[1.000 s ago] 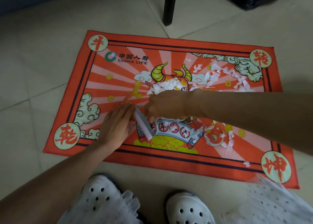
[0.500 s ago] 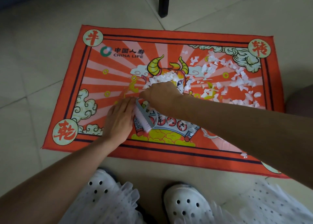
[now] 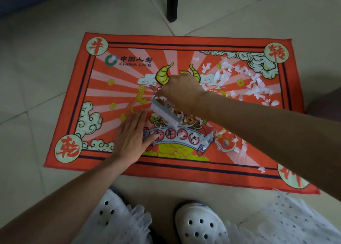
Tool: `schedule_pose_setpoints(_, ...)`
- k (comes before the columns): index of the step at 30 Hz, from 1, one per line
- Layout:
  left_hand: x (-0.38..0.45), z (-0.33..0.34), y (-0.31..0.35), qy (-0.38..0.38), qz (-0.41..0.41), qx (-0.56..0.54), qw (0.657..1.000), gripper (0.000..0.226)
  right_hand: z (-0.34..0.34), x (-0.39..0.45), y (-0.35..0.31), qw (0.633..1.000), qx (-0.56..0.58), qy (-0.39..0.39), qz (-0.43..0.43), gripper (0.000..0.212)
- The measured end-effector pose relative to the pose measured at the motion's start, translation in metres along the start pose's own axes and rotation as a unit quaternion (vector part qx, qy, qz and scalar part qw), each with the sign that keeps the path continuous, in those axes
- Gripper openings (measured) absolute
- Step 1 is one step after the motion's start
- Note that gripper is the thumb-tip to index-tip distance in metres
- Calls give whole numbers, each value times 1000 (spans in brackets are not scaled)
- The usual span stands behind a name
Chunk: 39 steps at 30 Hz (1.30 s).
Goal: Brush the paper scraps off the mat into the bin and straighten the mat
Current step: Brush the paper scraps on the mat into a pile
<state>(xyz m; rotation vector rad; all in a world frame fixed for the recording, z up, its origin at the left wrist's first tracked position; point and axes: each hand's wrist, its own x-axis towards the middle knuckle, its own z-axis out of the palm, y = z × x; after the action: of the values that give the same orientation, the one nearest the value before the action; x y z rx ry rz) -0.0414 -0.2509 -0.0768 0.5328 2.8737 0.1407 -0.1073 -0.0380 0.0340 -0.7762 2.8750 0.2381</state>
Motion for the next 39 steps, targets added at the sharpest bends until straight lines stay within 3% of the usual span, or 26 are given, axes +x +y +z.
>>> schedule_pose_setpoints(9,-13,-1,-2,37,-51,-77,995,112,-1,-3,-8,995,53,11,-83,56)
schedule_pose_setpoints(14,-14,-3,-6,40,-34,-79,995,112,4,-4,-9,991,58,5,-123,55)
schedule_pose_setpoints(26,-14,-1,-4,56,12,-120,991,110,7,0,-26,993,-2,-23,-116,64)
schedule_pose_setpoints(31,-14,-2,2,52,-10,-114,992,115,-10,7,4,997,-35,-45,-43,69)
schedule_pose_setpoints(39,-12,-2,5,44,-13,-124,991,117,-14,4,39,999,31,-22,-7,38)
